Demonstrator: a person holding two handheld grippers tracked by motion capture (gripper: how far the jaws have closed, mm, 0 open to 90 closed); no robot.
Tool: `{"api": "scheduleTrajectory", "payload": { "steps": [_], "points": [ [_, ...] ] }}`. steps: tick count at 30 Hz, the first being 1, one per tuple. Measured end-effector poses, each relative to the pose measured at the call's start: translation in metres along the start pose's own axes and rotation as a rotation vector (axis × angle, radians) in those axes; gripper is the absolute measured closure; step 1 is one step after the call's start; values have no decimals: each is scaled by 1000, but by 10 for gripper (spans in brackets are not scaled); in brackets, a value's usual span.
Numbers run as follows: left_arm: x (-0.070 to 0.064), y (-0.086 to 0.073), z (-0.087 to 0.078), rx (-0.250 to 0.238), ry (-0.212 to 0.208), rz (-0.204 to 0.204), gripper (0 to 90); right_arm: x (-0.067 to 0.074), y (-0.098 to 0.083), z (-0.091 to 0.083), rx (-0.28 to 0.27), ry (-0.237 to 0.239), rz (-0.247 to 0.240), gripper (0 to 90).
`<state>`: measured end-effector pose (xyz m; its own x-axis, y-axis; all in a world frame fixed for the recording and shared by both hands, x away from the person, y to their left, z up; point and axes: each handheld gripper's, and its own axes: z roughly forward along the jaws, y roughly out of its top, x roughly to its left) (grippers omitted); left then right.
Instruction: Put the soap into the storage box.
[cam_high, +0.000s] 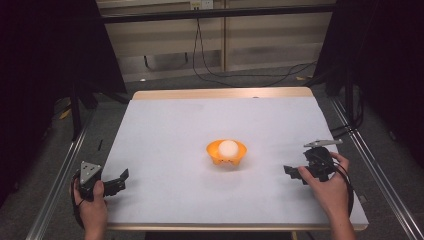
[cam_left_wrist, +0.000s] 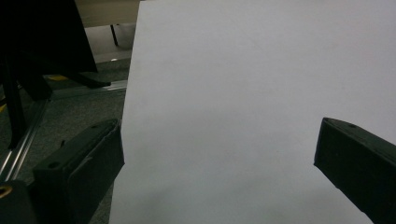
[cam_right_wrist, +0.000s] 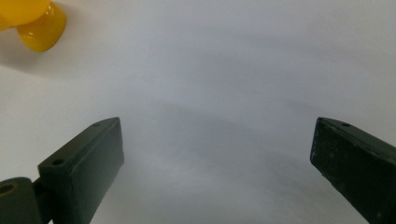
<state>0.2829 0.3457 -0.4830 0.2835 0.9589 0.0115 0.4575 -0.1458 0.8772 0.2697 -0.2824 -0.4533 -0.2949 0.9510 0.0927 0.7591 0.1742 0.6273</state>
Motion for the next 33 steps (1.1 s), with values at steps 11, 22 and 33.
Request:
{"api": "scheduleTrajectory", "payload": {
  "steps": [11, 22, 33],
  "points": [
    [0, 0, 0, -1, 3, 1, 14, -20, -25, -10, -47, -10, 55, 22],
    [-1, 0, 0, -2, 4, 2, 14, -41, -49, -22, -92, -18, 105, 18],
    [-1, 0, 0, -4, 3, 4, 15, -53, -65, -33, -140, -28, 111, 0]
  ]
}}
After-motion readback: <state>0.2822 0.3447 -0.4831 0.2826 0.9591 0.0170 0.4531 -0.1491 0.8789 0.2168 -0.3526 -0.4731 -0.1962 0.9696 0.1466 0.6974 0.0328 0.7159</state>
